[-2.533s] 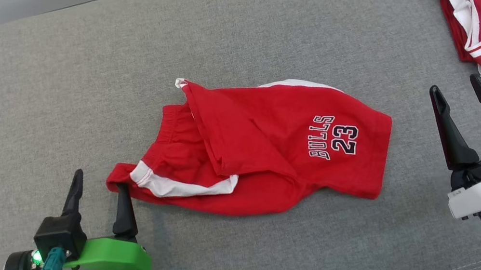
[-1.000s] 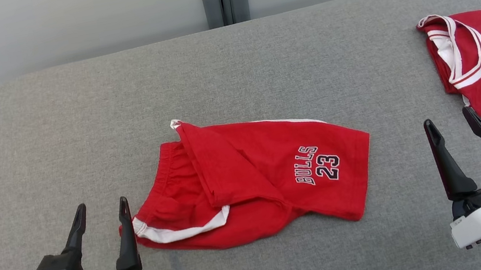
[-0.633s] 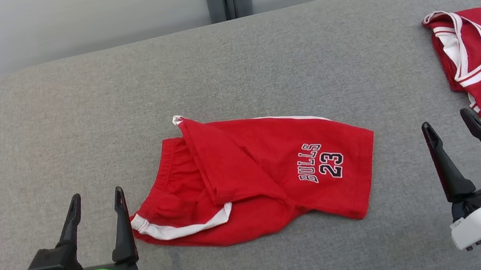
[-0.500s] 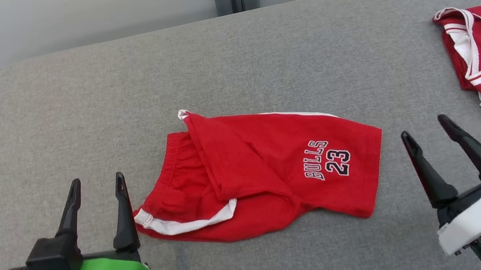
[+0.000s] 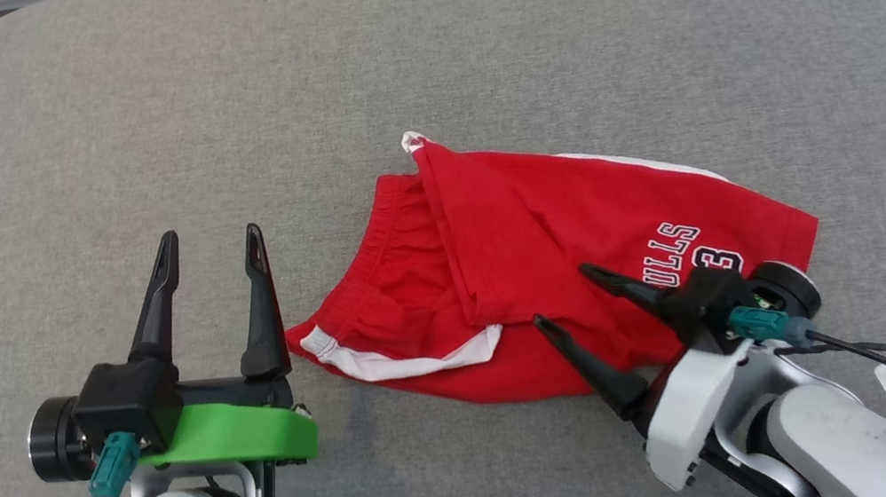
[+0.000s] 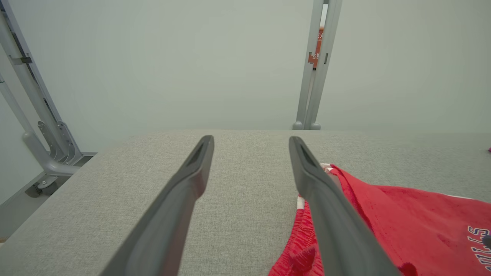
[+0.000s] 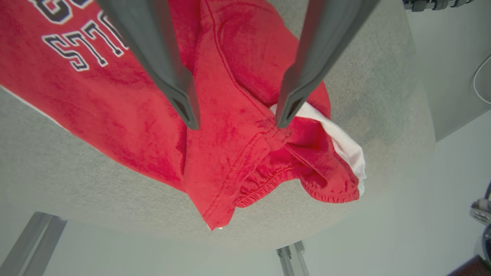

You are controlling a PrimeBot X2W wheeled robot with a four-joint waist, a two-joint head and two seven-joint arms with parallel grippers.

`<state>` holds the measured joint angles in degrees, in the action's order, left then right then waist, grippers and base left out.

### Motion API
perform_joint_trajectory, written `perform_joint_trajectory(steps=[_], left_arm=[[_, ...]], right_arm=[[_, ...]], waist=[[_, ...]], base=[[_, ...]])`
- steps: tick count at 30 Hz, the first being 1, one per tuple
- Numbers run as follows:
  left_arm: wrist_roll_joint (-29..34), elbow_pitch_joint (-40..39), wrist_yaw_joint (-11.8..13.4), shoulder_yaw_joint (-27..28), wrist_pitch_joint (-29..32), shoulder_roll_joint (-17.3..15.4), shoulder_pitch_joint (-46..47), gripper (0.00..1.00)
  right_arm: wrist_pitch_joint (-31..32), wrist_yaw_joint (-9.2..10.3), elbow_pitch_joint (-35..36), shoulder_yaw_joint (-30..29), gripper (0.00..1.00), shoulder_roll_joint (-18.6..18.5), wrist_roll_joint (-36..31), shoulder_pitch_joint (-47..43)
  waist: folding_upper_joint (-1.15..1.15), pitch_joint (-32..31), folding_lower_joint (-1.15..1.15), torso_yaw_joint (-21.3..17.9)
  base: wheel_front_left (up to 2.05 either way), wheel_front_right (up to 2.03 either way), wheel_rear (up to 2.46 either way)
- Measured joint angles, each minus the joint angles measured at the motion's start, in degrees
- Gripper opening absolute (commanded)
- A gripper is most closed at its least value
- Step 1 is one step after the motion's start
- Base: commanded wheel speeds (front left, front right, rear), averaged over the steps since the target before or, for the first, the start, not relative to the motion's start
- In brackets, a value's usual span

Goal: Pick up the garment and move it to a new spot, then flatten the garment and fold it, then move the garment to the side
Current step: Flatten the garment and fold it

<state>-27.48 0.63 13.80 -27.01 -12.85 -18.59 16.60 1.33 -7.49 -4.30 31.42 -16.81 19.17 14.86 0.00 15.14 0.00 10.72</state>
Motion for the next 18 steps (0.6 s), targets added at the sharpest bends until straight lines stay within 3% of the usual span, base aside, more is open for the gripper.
perform_joint_trajectory(steps=[7,8,9,10,14,18], left_arm=[[0.11,2.11,-0.63,-0.12,-0.90,1.18,1.18,1.00],[0.19,2.25,-0.63,-0.11,-1.11,1.24,1.30,1.00],[0.25,2.45,-0.69,-0.09,-1.16,1.30,1.38,1.00],[0.25,2.57,-0.69,-0.03,-1.25,1.36,1.38,1.00],[0.33,2.81,-0.69,0.12,-1.35,1.38,1.38,1.00],[0.41,2.81,-0.63,0.38,-1.43,1.14,1.38,1.00]], right_arm=[[-0.90,0.00,-9.67,7.92,1.00,1.26,1.86,8.86],[-0.88,0.00,-10.73,8.18,0.49,1.44,1.85,9.68],[-1.00,0.00,-11.76,8.37,0.09,1.58,1.88,10.52],[-1.05,0.00,-12.72,8.59,0.00,1.70,1.94,11.18],[-3.02,0.00,-14.45,7.01,0.00,2.08,2.97,11.90],[-7.64,0.00,-14.28,0.10,0.00,3.34,5.39,10.66]], waist=[[0.00,2.66,0.00,3.08],[0.00,2.90,0.00,3.26],[0.00,3.13,0.00,3.45],[0.00,3.32,0.00,3.57],[0.00,3.44,0.00,2.98],[0.00,3.25,0.00,1.58]], base=[[0.00,0.00,0.00],[0.00,0.00,0.00],[0.00,0.00,0.00],[0.00,0.00,0.00],[0.00,0.00,0.00],[0.00,0.00,0.00]])
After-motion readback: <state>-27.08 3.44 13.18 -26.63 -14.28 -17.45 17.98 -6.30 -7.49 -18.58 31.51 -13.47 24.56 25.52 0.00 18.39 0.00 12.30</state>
